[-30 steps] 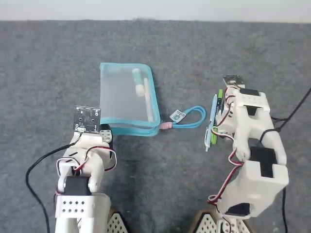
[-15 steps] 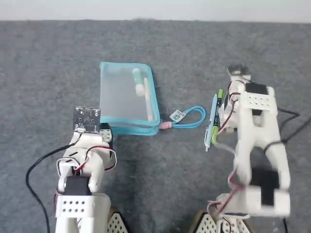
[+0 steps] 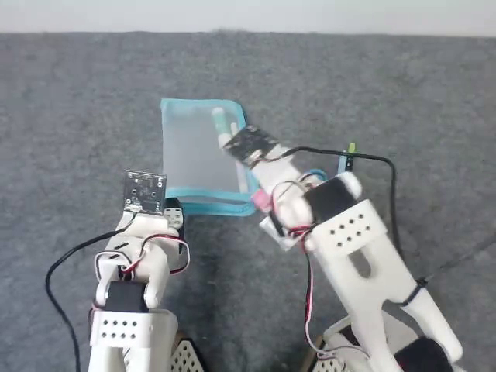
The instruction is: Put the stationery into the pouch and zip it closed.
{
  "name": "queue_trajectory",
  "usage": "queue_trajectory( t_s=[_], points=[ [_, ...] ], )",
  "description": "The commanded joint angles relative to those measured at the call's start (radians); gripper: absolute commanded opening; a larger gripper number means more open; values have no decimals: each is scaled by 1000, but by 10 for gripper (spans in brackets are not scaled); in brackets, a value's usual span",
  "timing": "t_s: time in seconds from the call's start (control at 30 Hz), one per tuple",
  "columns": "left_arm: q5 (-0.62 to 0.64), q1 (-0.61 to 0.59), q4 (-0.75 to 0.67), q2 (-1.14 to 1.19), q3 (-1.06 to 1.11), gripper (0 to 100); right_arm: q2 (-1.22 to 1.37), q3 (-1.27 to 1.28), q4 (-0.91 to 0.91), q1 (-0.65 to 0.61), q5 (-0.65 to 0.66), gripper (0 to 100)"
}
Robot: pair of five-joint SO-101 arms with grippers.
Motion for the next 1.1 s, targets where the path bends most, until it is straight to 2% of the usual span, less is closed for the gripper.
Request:
queue_trajectory(
  t_s=[0.0,0.37,0.5,0.73,0.97,1.07],
  points=[
    [-5,58,-37,-18,-53,11,87,-9,-73,-58,-26,7],
    [35,133,-35,-12,-79,11,389,-203,-122,-59,-26,7],
    [35,141,-35,-12,-76,11,476,-295,-120,-53,-78,7],
    [31,206,-34,-18,-48,11,564,-505,-62,-51,-144,7],
    [31,209,-18,-18,-50,11,610,-654,10,-56,-149,13],
    [31,209,-18,-18,-50,11,622,-684,48,-53,-152,84]
  ],
)
